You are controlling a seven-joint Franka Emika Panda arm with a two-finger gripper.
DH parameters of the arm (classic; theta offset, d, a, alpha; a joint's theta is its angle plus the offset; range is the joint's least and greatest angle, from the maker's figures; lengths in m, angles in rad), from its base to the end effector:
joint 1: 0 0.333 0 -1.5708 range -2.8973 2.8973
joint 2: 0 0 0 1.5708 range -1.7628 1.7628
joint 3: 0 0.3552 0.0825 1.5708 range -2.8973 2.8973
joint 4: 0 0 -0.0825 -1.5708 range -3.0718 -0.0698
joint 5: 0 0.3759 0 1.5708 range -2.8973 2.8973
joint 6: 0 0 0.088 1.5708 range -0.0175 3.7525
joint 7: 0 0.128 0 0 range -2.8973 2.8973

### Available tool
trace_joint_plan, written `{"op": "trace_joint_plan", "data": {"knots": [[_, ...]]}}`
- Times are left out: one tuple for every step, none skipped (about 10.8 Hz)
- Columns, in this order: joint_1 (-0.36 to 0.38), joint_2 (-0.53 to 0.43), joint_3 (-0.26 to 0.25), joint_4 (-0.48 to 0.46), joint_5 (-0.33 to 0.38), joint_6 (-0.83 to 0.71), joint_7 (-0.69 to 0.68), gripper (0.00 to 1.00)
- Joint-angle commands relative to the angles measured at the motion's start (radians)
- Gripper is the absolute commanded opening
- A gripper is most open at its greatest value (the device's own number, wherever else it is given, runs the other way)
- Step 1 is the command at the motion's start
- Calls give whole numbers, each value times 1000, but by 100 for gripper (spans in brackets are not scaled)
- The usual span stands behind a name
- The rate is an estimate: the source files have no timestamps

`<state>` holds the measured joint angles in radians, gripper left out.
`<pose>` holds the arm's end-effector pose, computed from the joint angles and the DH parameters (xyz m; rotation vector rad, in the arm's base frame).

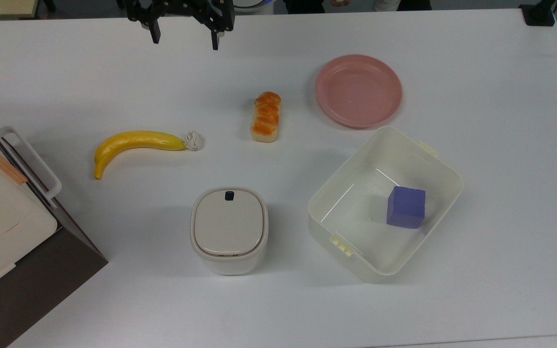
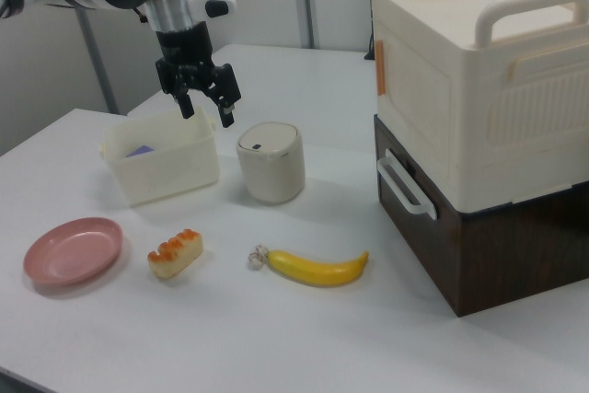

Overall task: Open the trash can
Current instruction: 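Move the gripper down over the lid of the cream trash can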

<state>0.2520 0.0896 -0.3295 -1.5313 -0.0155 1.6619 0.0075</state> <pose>0.5841 -0.0381 0.6214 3.0923 -0.1269 0.0685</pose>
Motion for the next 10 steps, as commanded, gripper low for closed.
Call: {"op": "trace_joint_plan", "data": {"knots": [[7,-22,1,-33,6,32,-20,90],[9,-21,4,-38,2,70,-18,47],[13,-16,26,-70,-23,157,-11,14],[12,-13,59,-105,-85,255,14,0],[12,7,76,-119,-131,330,105,0],[13,27,78,-122,-176,411,220,0],[15,50,78,-122,-210,477,311,0],[13,71,78,-119,-216,539,394,0],[13,97,78,-115,-234,611,473,0],[15,140,78,-109,-280,665,562,0]]}}
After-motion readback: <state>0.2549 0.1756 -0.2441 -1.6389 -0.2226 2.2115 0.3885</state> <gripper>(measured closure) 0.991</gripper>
